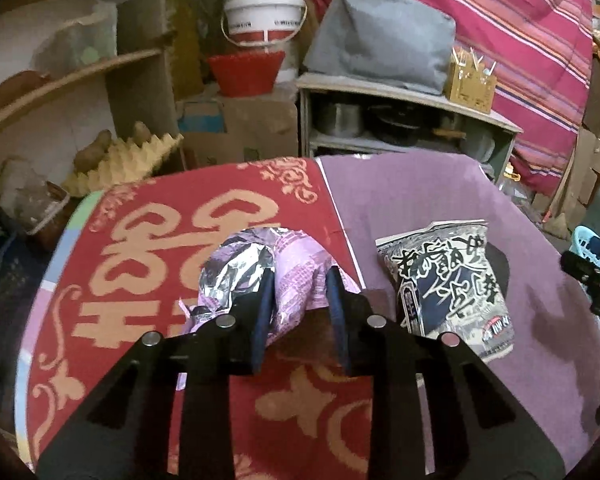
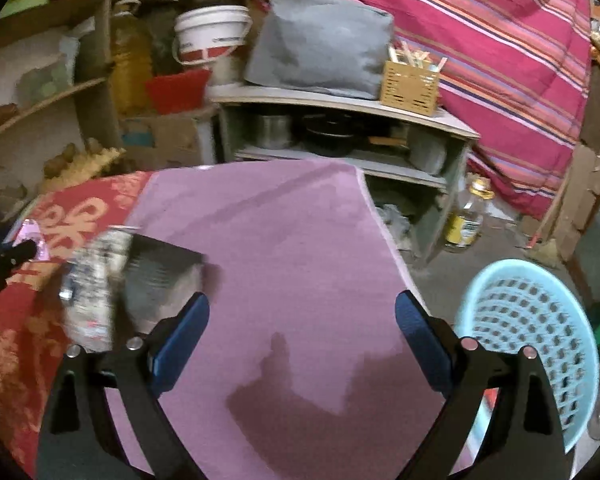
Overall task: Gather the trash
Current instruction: 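Grasp the black-and-white printed snack bag with the right tool while the left tool holds the pink wrapper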
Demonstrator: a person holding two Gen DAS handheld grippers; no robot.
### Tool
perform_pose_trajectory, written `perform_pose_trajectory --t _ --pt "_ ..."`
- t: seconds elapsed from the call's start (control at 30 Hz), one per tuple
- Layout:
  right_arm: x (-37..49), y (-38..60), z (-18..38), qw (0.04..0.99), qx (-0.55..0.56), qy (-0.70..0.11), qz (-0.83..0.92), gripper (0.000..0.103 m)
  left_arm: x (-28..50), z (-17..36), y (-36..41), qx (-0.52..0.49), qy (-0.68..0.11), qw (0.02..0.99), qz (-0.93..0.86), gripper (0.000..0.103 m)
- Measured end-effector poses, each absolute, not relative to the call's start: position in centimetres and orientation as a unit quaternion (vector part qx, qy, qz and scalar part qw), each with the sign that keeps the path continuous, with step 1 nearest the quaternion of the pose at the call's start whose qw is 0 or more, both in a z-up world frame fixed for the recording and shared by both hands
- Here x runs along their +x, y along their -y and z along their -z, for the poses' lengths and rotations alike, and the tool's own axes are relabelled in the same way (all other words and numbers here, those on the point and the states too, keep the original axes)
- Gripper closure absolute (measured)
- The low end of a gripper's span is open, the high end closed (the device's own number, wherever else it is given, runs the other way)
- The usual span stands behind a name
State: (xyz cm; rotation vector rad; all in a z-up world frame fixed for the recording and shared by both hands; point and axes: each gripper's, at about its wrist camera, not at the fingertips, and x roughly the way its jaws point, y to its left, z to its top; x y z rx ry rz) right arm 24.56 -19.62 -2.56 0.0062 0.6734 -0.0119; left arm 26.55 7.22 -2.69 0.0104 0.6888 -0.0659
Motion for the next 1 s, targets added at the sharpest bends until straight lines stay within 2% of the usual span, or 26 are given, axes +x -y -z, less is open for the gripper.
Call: perform_pose_trajectory --t 0.47,0.67,0.83,0.9,1.0 --pt "24.0 10.9 3.6 0.937 -0.048 -0.344 -0.043 0.012 22.6 2.8 -11.1 0.006 -0.323 0.946 0.019 0.077" --pt "24.2 8.9 4.4 0.93 -0.053 -0.36 -0.049 0.024 21.7 2.5 -11.9 0.003 -0.31 0.951 0.015 0.078" --pt "24.7 8.4 5.3 0.922 -0.037 -0.379 -0.067 0.041 21.6 2.7 -12.2 0.003 -0.309 0.951 0.013 0.078" --pt "24.7 8.4 5.4 0.921 -0.029 -0.381 -0.079 0.058 21.5 2.8 -12.3 0.001 -0.312 0.95 0.013 0.078" --pt "24.5 8.4 5.3 0.921 -0.02 -0.377 -0.096 0.078 21.6 2.9 -12.3 -0.001 -0.314 0.949 0.011 0.078"
